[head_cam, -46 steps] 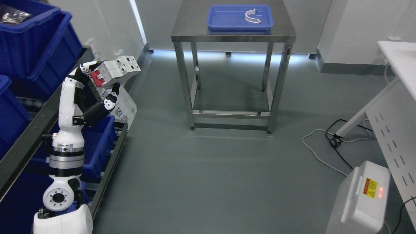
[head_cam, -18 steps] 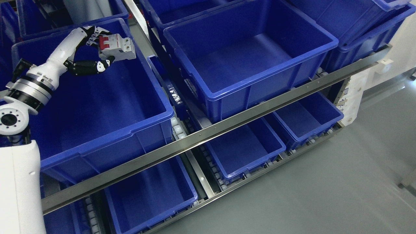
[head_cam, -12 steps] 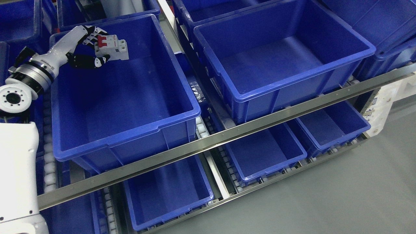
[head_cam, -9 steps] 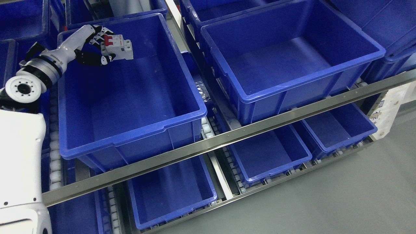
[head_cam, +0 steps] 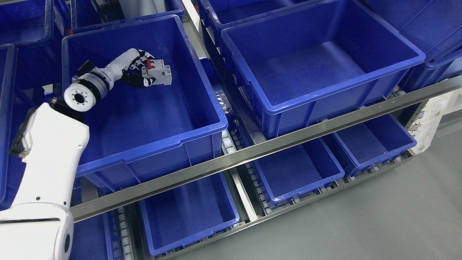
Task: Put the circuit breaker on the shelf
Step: 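Lower the left hand with the breaker into the upper blue bin, then open the left hand to release the breaker into the bin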
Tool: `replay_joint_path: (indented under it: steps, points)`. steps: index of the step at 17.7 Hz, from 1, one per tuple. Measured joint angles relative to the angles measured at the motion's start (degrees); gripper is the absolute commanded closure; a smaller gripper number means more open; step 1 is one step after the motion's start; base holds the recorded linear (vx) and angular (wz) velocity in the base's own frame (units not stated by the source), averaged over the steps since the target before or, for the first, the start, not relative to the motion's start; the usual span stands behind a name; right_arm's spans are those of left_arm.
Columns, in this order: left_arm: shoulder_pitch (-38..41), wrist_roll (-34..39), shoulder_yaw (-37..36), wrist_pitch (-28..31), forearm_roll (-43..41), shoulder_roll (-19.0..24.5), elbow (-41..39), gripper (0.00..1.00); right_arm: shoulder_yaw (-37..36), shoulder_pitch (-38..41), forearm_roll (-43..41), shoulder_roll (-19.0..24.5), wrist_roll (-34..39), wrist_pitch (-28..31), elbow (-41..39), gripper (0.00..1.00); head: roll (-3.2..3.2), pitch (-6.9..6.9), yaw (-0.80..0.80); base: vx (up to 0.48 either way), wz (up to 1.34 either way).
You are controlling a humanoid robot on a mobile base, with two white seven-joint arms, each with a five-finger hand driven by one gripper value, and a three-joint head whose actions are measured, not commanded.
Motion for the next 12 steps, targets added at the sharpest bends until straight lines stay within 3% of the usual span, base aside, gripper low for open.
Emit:
replay_joint_path:
  steps: [2, 6, 9, 12]
  points:
    - [-0.7, 0.6, -1.6, 0.3, -0.1, -0.4, 2.9, 0.75, 0.0, 0.0, 0.0, 0.0, 0.0, 0.0, 0.0, 0.00, 0.00, 0.00, 0.00, 0.000, 0.00]
    - [-2.0, 1.1, -3.8, 0.5, -0.2, -0.3, 7.0, 0.53, 0.0, 0.0, 0.0, 0.0, 0.0, 0.0, 0.0, 0.00, 0.00, 0.00, 0.00, 0.003, 0.01]
    - [-2.6, 1.2, -5.1, 0.6, -0.2, 0.1, 9.2, 0.27, 0.0, 0.0, 0.0, 0.0, 0.0, 0.0, 0.0, 0.00, 0.00, 0.00, 0.00, 0.003, 0.01]
    - [-4.1, 1.5, -6.1, 0.7, -0.2, 0.4, 10.8, 0.18, 0.0, 0.0, 0.0, 0.0, 0.0, 0.0, 0.0, 0.00, 0.00, 0.00, 0.00, 0.000, 0.00]
